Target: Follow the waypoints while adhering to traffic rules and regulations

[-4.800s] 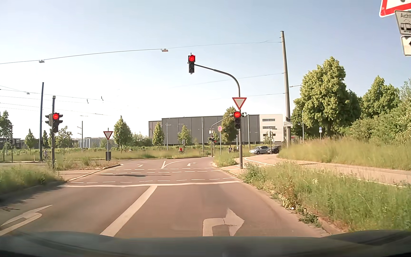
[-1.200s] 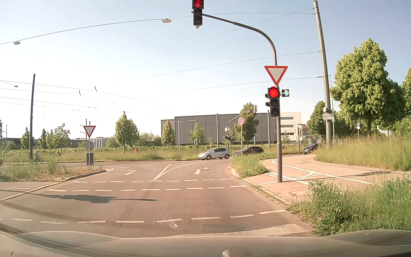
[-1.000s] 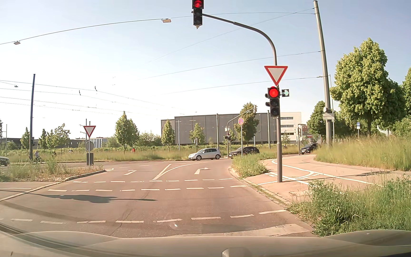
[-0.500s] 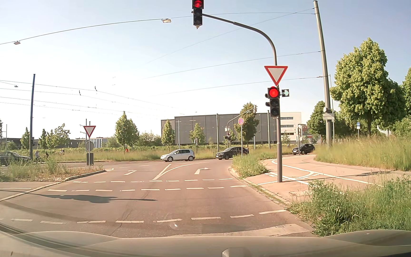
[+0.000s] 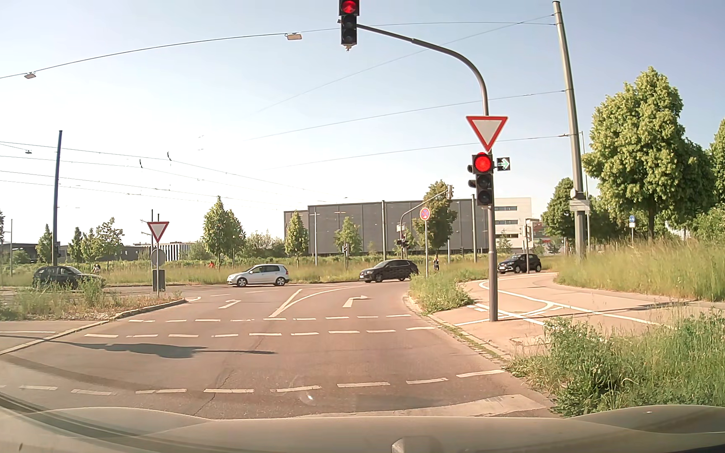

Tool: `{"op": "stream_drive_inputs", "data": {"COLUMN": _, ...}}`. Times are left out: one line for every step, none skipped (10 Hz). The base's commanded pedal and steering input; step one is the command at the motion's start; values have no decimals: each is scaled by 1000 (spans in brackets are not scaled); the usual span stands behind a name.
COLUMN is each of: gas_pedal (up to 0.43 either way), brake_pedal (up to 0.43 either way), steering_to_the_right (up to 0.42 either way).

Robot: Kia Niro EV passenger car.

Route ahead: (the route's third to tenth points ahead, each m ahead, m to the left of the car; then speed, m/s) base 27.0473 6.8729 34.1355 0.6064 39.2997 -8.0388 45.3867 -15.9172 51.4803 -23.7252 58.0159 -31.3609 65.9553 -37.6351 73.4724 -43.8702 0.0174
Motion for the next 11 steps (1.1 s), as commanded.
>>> {"op": "stream_drive_inputs", "data": {"gas_pedal": 0, "brake_pedal": 329, "steering_to_the_right": -42}}
{"op": "stream_drive_inputs", "data": {"gas_pedal": 0, "brake_pedal": 329, "steering_to_the_right": -42}}
{"op": "stream_drive_inputs", "data": {"gas_pedal": 0, "brake_pedal": 329, "steering_to_the_right": -42}}
{"op": "stream_drive_inputs", "data": {"gas_pedal": 0, "brake_pedal": 335, "steering_to_the_right": -42}}
{"op": "stream_drive_inputs", "data": {"gas_pedal": 0, "brake_pedal": 335, "steering_to_the_right": -42}}
{"op": "stream_drive_inputs", "data": {"gas_pedal": 0, "brake_pedal": 329, "steering_to_the_right": -42}}
{"op": "stream_drive_inputs", "data": {"gas_pedal": 0, "brake_pedal": 335, "steering_to_the_right": -42}}
{"op": "stream_drive_inputs", "data": {"gas_pedal": 0, "brake_pedal": 329, "steering_to_the_right": -42}}
{"op": "stream_drive_inputs", "data": {"gas_pedal": 0, "brake_pedal": 329, "steering_to_the_right": -42}}
{"op": "stream_drive_inputs", "data": {"gas_pedal": 0, "brake_pedal": 335, "steering_to_the_right": -42}}
{"op": "stream_drive_inputs", "data": {"gas_pedal": 0, "brake_pedal": 329, "steering_to_the_right": -42}}
